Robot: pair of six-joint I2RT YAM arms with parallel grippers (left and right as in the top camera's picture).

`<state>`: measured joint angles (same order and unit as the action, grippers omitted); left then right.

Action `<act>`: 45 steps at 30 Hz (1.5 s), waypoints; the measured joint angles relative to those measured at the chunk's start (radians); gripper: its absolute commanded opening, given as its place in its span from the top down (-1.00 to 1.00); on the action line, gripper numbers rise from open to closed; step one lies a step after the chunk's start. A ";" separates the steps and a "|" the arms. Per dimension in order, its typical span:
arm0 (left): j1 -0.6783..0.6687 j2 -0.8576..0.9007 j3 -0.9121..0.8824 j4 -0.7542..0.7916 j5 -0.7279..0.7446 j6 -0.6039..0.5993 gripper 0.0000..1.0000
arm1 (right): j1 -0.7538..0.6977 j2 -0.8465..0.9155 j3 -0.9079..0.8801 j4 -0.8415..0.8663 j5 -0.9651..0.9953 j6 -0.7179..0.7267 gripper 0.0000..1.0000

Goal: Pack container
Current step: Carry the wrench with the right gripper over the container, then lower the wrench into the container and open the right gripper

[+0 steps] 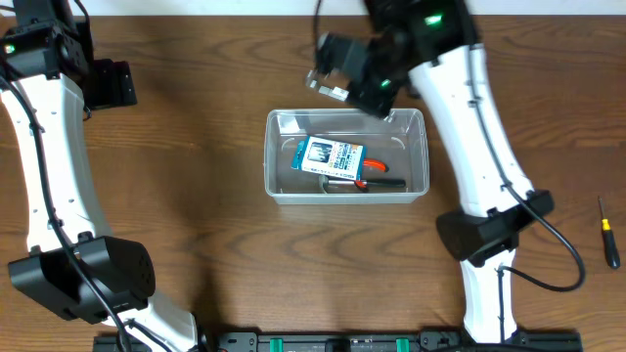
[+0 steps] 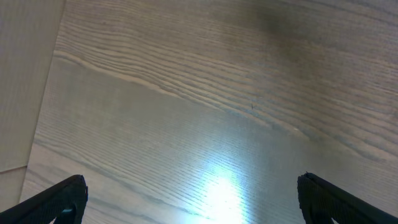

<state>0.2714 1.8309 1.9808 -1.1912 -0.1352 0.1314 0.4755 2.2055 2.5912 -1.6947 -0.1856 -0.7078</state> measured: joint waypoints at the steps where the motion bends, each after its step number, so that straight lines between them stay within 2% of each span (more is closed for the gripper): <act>1: 0.000 0.000 0.000 0.000 0.000 0.000 -0.96 | 0.013 0.000 -0.031 -0.002 0.005 0.000 0.98; 9: 0.000 0.000 0.000 0.000 0.000 0.000 -0.96 | 0.046 0.000 -0.262 -0.001 0.021 -0.016 0.98; 16: 0.000 0.000 0.000 0.000 0.000 0.000 -0.96 | 0.046 0.000 -0.420 0.018 0.012 -0.116 0.90; 21: 0.000 0.000 0.000 0.000 0.000 0.000 -0.96 | 0.046 0.000 -0.497 0.100 0.009 -0.157 0.86; 25: 0.000 0.000 0.000 0.000 0.000 0.000 -0.96 | 0.045 0.000 -0.557 0.202 0.006 -0.194 0.73; 34: 0.000 0.000 0.000 0.000 0.000 0.000 -0.96 | 0.039 0.000 -0.627 0.314 0.008 -0.259 0.66; 41: 0.000 0.000 0.000 0.000 0.000 0.000 -0.96 | 0.032 0.000 -0.636 0.327 0.010 -0.291 0.84; 42: 0.000 0.000 0.000 0.000 0.000 0.000 -0.96 | 0.032 0.000 -0.636 0.327 0.010 -0.290 0.52; 43: 0.000 0.000 0.000 0.000 0.000 0.000 -0.96 | 0.031 0.000 -0.636 0.327 0.010 -0.285 -0.52; 44: 0.000 0.000 0.000 0.000 0.000 0.000 -0.96 | 0.031 0.000 -0.636 0.326 0.011 -0.282 -0.98; 45: 0.000 0.000 0.000 0.000 0.000 0.000 -0.96 | 0.031 0.000 -0.636 0.327 0.012 -0.277 -0.99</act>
<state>0.2714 1.8309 1.9808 -1.1912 -0.1352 0.1314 0.5068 2.2055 1.9556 -1.3682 -0.1738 -0.9852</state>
